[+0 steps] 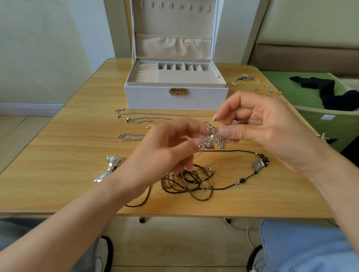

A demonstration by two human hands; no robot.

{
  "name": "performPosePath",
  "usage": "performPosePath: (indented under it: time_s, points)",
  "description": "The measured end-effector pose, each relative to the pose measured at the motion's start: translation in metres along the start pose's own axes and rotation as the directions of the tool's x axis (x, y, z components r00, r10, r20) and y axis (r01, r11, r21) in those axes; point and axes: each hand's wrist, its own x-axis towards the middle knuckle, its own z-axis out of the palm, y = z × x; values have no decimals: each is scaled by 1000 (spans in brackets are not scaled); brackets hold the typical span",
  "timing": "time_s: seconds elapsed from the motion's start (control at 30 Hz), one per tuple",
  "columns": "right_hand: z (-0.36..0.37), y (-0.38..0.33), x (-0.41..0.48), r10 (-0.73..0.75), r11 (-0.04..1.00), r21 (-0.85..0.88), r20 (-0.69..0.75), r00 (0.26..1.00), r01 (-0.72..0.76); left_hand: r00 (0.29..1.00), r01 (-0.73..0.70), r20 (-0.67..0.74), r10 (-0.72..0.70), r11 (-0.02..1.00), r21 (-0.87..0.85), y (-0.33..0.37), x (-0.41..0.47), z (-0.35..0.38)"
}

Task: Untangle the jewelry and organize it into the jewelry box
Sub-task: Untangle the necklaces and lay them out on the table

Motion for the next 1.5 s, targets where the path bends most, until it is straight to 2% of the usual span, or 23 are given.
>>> performPosePath:
  time_s: [0.23, 0.4, 0.7, 0.9, 1.13, 1.33, 1.5]
  points:
    - [0, 2, 2, 27, 997, 74, -69, 997, -22, 1000, -3, 20, 3, 1000, -18, 0, 0, 1]
    - [-2, 2, 3, 51, 993, 111, -58, 997, -44, 1000, 6, 28, -4, 998, -63, 3, -1, 5]
    - [1, 4, 4, 87, 962, 269, -179, 980, -36, 998, 4, 59, -4, 1000, -7, 3, -1, 4]
    - [4, 2, 5, 69, 978, 203, -146, 987, -38, 999, -27, 17, 28, 999, -44, 3, -2, 5]
    - [-4, 3, 7, 78, 988, 145, -183, 980, -52, 998, -44, -34, 44, 999, 5, -2, -2, 4]
    - [2, 7, 6, 66, 997, 36, -98, 993, -63, 985, -144, -81, 154, 983, 114, 0, -3, 3]
    - [8, 3, 6, 34, 996, 82, 25, 999, -36, 989, -101, -96, 114, 987, 124, -2, -1, 4]
